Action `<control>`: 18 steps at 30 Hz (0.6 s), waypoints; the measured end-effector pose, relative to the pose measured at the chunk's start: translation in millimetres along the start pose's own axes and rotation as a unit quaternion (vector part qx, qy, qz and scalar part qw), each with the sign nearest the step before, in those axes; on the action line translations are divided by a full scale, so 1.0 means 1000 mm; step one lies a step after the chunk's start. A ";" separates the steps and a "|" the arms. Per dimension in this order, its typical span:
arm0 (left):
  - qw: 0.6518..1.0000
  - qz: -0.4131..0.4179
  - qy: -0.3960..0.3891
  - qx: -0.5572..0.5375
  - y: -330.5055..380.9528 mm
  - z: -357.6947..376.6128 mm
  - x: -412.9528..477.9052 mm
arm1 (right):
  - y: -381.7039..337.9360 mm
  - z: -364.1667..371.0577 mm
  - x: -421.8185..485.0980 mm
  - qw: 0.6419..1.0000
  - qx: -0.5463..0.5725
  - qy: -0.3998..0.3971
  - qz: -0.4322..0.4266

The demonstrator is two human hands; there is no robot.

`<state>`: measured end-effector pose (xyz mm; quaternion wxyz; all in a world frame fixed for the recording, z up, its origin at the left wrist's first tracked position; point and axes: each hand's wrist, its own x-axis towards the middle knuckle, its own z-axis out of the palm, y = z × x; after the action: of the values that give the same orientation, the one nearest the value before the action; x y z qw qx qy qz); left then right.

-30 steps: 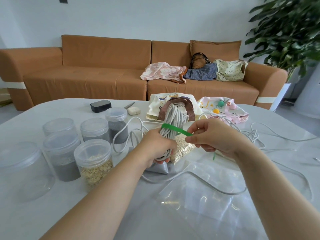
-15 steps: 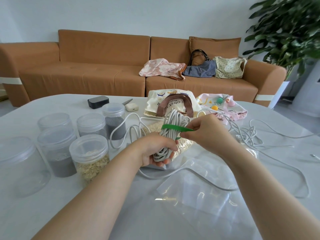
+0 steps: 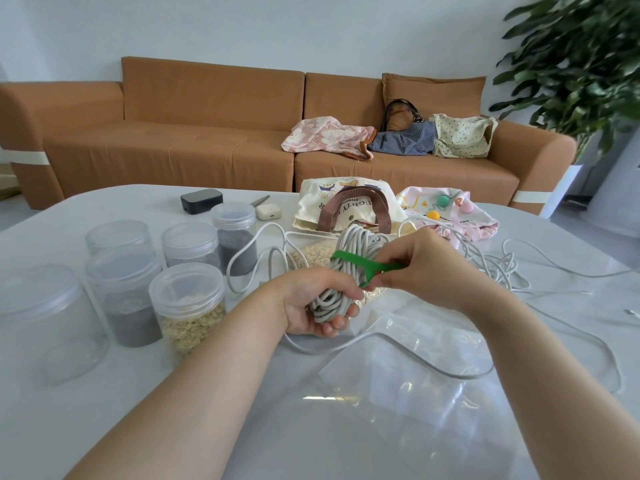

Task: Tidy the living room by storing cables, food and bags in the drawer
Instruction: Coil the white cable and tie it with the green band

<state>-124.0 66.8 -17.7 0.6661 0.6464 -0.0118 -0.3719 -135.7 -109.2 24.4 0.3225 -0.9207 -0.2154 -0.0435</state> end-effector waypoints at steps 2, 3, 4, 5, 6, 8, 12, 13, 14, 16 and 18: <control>1.000 -0.002 -0.001 0.000 0.000 0.000 0.000 | -0.001 -0.001 0.000 1.000 -0.017 -0.012 -0.009; 1.000 -0.002 -0.002 -0.001 -0.001 0.001 0.000 | -0.002 -0.001 0.000 1.000 -0.023 -0.013 -0.014; 1.000 0.001 -0.002 -0.003 -0.001 0.001 0.000 | -0.002 -0.001 0.000 0.999 -0.026 -0.008 -0.021; 1.000 0.003 -0.003 -0.005 -0.001 0.001 -0.001 | -0.002 -0.001 0.000 0.999 -0.024 0.001 -0.027; 1.000 0.005 -0.003 -0.007 -0.001 0.001 -0.001 | -0.002 -0.001 0.000 0.999 -0.018 0.013 -0.032; 1.000 0.007 -0.004 -0.004 -0.001 0.001 -0.001 | -0.003 -0.001 -0.001 0.999 0.012 0.030 -0.035; 1.000 0.006 0.005 0.029 -0.003 0.003 0.002 | -0.007 -0.003 -0.002 0.998 0.054 0.033 -0.027; 1.000 0.005 0.006 0.029 -0.003 0.004 0.002 | -0.007 -0.003 -0.002 0.998 0.050 0.034 -0.025; 1.000 0.005 0.004 0.025 -0.003 0.003 0.002 | -0.008 -0.004 -0.002 0.998 0.045 0.036 -0.022; 1.000 0.005 -0.007 0.014 -0.003 0.002 0.001 | -0.008 -0.005 -0.002 0.999 0.031 0.043 -0.014; 1.000 0.006 -0.017 0.009 -0.003 0.001 0.001 | -0.008 -0.008 -0.003 0.999 0.013 0.034 -0.005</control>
<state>-125.5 65.6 -20.8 0.6619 0.6460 -0.0304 -0.3790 -141.3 -109.5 34.9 0.3410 -0.9135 -0.2094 -0.0731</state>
